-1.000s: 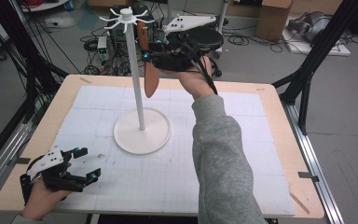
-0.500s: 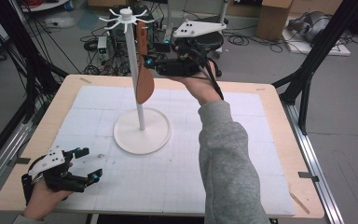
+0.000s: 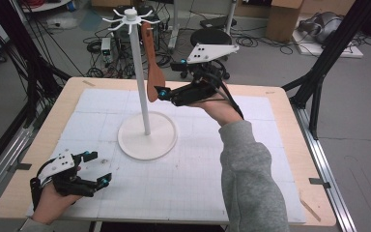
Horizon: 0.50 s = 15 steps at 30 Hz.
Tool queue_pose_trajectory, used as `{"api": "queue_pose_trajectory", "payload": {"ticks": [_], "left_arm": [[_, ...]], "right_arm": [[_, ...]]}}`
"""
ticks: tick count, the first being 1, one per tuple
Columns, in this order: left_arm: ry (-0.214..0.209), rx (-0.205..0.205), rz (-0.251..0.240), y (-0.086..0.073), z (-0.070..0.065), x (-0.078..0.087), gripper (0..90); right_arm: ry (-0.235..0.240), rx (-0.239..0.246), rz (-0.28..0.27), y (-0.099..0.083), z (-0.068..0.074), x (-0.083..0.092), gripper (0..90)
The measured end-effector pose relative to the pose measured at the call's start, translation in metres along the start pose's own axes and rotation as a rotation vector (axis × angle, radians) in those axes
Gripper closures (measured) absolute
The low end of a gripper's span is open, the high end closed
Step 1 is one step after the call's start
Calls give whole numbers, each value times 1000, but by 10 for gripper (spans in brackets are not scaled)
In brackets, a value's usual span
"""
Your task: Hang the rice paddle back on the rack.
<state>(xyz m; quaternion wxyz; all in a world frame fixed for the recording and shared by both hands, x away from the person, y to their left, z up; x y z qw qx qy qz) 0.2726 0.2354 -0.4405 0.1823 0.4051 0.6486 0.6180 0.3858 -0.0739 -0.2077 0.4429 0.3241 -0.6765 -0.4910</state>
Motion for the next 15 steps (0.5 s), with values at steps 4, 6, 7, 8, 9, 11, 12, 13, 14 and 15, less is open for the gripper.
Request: {"api": "queue_pose_trajectory", "payload": {"ticks": [4,6,7,8,9,11,12,13,14,15], "left_arm": [[11,11,-34,3,4,0,18],[17,21,-57,5,6,1,18],[18,24,-67,6,7,2,18],[23,30,-81,7,8,2,18],[23,36,-90,8,9,2,18],[16,60,-115,11,12,1,18],[16,70,-127,11,13,1,18],[18,78,-134,12,14,0,18],[19,81,-138,12,15,-1,18],[22,77,-138,12,15,-1,18]], "right_arm": [[-42,-16,1,-7,-1,1,0],[-60,-9,-9,-11,0,3,0],[-57,-13,-12,-13,1,5,0],[-61,-13,-16,-15,1,7,0],[-61,-19,-14,-17,2,8,0],[-64,-11,-4,-22,3,12,0],[-65,-13,-2,-24,4,14,0],[-60,-15,3,-27,4,17,0],[-63,-16,8,-30,4,19,0],[-65,-15,12,-33,4,21,0]]}}
Point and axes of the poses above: each handheld gripper's, and its own axes: x roughly backward along the jaws, y roughly out of its top, z roughly to its left, the point moved 4 cm from there along -x, roughly forward along the jaws, and after that the axes turned 3 degrees about x, right-handed, at the moved point
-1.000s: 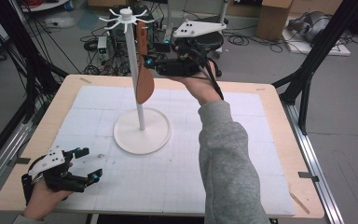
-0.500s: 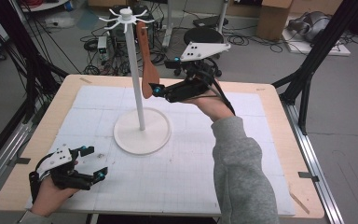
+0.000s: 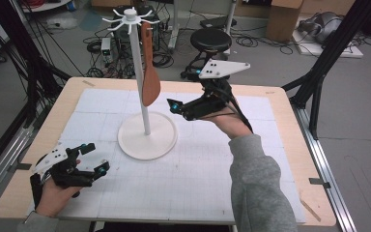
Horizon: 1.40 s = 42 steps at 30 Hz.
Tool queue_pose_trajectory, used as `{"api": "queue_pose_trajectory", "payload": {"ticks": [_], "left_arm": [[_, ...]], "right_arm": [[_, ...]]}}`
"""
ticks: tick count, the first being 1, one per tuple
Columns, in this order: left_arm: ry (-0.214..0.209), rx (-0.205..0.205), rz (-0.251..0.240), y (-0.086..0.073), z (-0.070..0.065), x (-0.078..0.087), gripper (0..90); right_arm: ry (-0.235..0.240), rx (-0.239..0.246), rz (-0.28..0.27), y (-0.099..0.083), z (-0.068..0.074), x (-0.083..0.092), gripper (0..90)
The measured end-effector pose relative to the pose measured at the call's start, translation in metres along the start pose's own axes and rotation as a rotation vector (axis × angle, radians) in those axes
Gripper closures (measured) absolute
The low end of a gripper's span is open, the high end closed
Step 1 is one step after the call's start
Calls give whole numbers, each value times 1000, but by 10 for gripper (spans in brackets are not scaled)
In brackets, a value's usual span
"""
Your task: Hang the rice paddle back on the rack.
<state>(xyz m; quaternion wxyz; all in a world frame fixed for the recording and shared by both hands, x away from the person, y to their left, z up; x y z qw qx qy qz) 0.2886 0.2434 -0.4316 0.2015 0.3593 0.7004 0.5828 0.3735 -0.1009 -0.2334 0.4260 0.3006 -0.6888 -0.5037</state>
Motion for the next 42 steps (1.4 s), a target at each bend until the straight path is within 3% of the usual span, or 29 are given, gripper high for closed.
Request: {"api": "queue_pose_trajectory", "payload": {"ticks": [12,21,26,28,31,42], "left_arm": [[7,-4,-36,4,5,-3,18],[-8,-25,-27,6,0,-6,18],[-17,-40,-17,6,-3,-7,18],[-21,-57,-20,7,-5,-7,18],[-31,-69,-25,8,-7,-7,18],[-51,-84,-6,6,-12,-8,18]], "right_arm": [[-6,-52,23,-41,0,27,0],[31,-58,17,-74,16,41,0],[37,-70,-13,-94,24,50,0],[43,-92,-49,-102,26,56,0],[34,-115,-88,-115,26,65,0],[-31,-133,-60,-166,28,79,0]]}}
Point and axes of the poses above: each handheld gripper's, and its own axes: x roughly backward along the jaws, y roughly out of its top, z roughly to its left, the point moved 4 cm from there along -x, roughly forward along the jaws, and after that the axes turned 3 degrees about x, right-handed, at the moved point
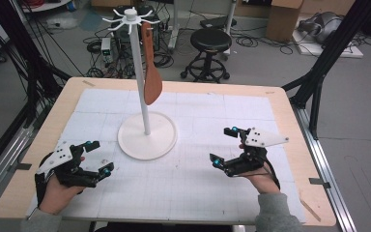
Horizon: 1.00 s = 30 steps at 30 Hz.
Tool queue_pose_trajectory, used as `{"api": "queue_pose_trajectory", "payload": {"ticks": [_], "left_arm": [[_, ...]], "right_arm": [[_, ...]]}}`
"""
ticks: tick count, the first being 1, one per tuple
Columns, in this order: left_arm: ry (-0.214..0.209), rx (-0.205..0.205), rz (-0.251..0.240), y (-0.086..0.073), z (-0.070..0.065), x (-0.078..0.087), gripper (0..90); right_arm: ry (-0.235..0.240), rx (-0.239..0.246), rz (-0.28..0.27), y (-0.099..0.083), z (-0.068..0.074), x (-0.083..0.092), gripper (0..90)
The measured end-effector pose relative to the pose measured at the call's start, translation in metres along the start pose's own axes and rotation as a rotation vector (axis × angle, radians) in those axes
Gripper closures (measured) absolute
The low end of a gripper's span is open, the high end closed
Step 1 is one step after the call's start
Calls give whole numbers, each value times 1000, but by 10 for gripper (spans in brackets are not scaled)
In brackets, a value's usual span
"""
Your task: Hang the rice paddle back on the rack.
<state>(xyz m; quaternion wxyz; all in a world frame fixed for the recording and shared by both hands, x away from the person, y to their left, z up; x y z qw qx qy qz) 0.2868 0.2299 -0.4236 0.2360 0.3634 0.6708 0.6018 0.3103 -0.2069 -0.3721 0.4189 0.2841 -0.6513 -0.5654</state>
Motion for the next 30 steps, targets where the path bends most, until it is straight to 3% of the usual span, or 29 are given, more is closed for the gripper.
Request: {"api": "queue_pose_trajectory", "payload": {"ticks": [8,11,18,25,30], "left_arm": [[5,6,-9,1,1,2,18],[3,0,3,0,0,2,18],[7,-7,18,-1,-2,2,18],[26,-12,26,-1,1,5,18],[43,-45,63,-5,4,9,18]], "right_arm": [[-44,-37,-3,-19,-5,8,0],[-49,-79,-22,-26,-7,16,0],[-158,-129,-84,-37,-18,39,0],[-216,-167,-116,-42,-21,55,0],[-277,-148,-77,-51,-19,68,0]]}}
Point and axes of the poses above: each handheld gripper's, and its own axes: x roughly backward along the jaws, y roughly out of its top, z roughly to its left, the point moved 4 cm from there along -x, roughly forward along the jaws, and after that the axes turned 3 degrees about x, right-handed, at the moved point
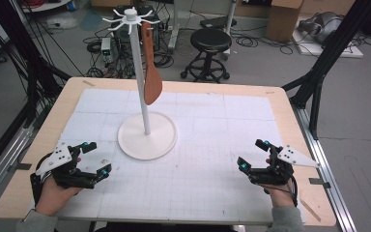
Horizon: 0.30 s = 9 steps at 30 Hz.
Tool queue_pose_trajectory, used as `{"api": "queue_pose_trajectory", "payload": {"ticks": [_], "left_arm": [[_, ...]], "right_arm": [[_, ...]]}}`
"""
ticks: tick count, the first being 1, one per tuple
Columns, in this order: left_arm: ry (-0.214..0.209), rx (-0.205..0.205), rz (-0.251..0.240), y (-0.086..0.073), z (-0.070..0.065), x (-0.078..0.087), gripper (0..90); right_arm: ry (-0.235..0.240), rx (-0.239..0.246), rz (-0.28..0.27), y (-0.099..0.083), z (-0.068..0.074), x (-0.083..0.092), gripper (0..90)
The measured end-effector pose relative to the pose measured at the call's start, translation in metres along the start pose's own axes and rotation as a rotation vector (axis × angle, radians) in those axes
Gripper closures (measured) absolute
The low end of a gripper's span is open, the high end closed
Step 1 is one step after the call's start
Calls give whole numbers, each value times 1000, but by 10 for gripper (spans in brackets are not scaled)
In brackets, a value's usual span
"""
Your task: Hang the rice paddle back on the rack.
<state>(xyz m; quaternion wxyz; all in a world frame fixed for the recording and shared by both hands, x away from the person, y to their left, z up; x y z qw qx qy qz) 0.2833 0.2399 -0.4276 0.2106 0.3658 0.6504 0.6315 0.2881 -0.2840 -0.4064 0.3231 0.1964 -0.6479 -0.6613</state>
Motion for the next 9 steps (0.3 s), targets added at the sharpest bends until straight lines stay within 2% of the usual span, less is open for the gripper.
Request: {"api": "queue_pose_trajectory", "payload": {"ticks": [3,7,9], "left_arm": [[21,-6,5,-1,5,8,18],[48,45,-48,3,14,17,18],[52,48,-58,4,15,17,18]], "right_arm": [[-30,4,27,-8,-5,6,0],[-50,-12,21,-12,-11,10,0],[-40,-29,6,-12,-10,10,0]]}}
Point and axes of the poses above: each handheld gripper's, and its own axes: x roughly backward along the jaws, y roughly out of its top, z roughly to its left, the point moved 4 cm from there along -x, roughly forward along the jaws, and after that the axes turned 3 degrees about x, right-handed, at the moved point
